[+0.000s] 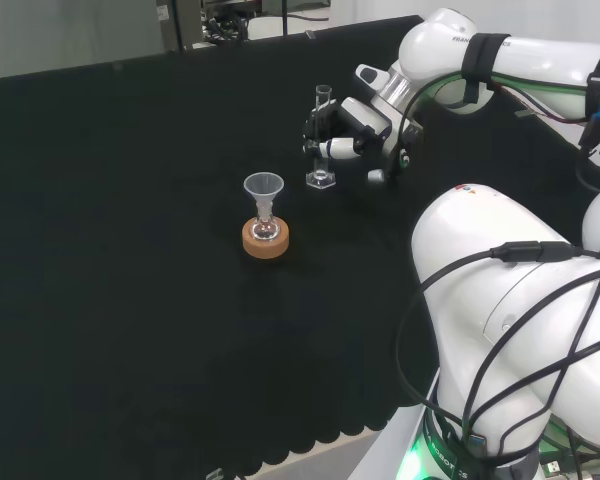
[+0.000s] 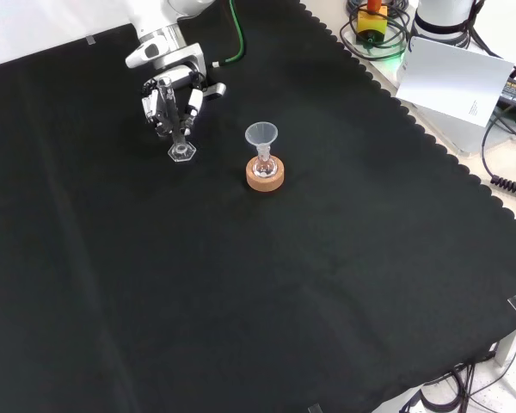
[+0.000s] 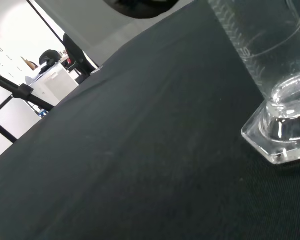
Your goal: Put the graduated cylinder back on the table.
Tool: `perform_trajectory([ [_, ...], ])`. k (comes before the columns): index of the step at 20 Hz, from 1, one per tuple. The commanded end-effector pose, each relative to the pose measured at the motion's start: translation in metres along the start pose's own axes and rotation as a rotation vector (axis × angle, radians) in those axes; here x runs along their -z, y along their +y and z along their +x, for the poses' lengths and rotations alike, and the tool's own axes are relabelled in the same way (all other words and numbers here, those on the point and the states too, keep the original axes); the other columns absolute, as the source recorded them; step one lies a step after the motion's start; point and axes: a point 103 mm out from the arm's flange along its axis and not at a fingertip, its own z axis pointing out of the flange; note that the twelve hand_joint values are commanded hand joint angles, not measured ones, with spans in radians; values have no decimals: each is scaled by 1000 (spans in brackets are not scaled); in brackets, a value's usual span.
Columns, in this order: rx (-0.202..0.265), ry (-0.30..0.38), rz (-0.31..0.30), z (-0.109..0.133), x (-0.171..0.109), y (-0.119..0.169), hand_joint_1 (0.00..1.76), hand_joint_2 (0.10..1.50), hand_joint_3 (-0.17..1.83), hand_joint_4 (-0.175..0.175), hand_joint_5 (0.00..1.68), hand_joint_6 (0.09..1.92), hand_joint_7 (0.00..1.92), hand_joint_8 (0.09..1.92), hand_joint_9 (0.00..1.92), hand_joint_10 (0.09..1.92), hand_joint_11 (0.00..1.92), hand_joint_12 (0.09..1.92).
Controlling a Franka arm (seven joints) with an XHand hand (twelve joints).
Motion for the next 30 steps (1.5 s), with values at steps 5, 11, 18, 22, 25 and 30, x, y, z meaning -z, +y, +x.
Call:
perform_trajectory([
  [5,-2,9,27,0,2,-2,996,999,-124,-27,866,641,1102,87,1255,87,887,1068],
  [11,-6,4,51,0,4,-1,921,954,-175,-30,709,622,1039,87,1186,87,751,1159],
  [18,-9,2,73,0,7,0,800,886,-175,-46,500,571,883,87,1034,87,561,1245],
  [22,-20,-12,94,2,11,1,716,855,-170,-52,408,431,678,87,860,87,399,1330],
  [25,-38,-23,103,6,27,-1,680,840,-158,-52,376,262,538,87,740,87,291,1398],
  [30,-67,-77,105,15,65,-14,653,825,-141,-51,311,99,400,87,600,87,193,1461],
])
